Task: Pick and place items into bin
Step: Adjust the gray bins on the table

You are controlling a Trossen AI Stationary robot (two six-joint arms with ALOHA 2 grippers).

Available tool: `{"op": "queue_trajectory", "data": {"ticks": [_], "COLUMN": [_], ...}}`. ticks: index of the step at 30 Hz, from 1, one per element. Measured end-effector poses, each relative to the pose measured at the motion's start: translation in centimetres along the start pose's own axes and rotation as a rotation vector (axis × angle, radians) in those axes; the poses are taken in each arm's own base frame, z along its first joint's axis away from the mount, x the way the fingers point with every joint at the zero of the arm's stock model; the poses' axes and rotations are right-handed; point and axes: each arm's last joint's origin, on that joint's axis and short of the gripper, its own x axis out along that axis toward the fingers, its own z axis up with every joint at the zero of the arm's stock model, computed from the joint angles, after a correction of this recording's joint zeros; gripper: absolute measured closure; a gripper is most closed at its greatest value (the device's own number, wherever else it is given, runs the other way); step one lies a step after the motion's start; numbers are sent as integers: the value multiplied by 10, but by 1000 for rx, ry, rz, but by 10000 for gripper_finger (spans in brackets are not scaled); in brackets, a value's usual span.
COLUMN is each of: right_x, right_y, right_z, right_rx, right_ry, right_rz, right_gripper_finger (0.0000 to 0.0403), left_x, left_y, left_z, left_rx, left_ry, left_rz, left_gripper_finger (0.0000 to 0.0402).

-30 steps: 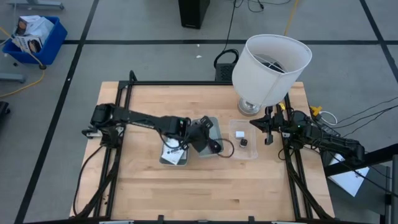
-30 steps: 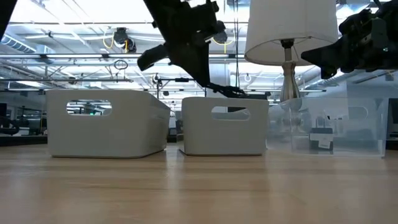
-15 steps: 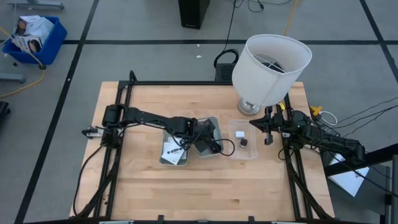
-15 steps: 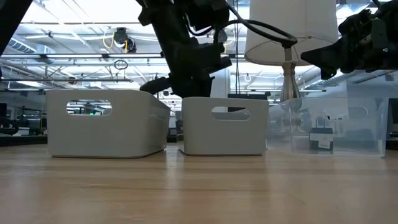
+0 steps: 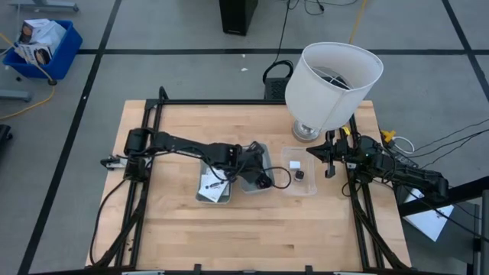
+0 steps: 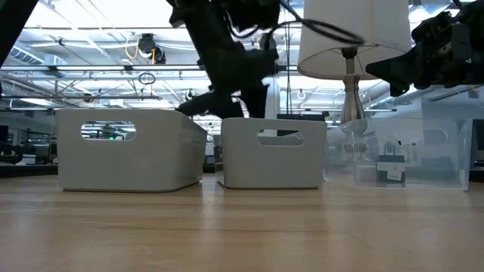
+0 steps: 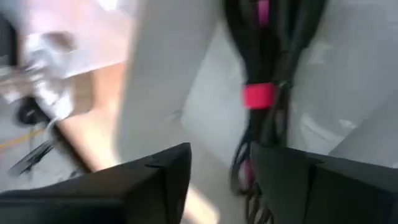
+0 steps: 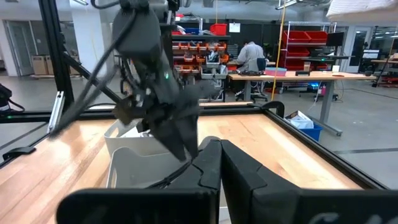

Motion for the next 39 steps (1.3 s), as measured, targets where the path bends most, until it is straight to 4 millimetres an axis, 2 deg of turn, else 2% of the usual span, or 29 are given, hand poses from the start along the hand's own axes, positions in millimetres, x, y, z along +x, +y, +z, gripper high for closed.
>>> {"op": "queue_trajectory", "data": {"ticks": [4,8,12,16,18,23,29,33,36,39], "right_x": [0,0,0,0,0,0,0,0,0,1], "right_y": [0,0,0,0,0,0,0,0,0,0], "right_z": [0,0,-1,-1,-1,-1,-1,0,1,1], "right_rx": [0,1,2,2,3,1,-25,-30,-30,-28], "right_ry": [0,3,8,8,10,8,6,-1,-5,-6], "right_rz": [0,0,0,0,0,0,-1,-2,-2,-3], "right_gripper_finger": [399,399,399,399,399,399,399,399,399,399], "left_x": [-24,-65,-101,-115,-121,-125,-122,-113,-95,-81], "left_y": [11,17,14,-3,-16,-61,-115,-144,-166,-176], "left_z": [-3,-14,-32,-45,-42,-14,42,69,78,79], "left_rx": [-74,-230,-405,-531,-568,-638,-718,-750,-751,-776], "left_ry": [12,-28,-24,-31,-93,-192,-384,-384,-292,-216], "left_rz": [101,131,88,26,-30,-139,-177,-147,-162,-132], "left_gripper_finger": [206,218,277,373,391,397,398,399,398,399]}}
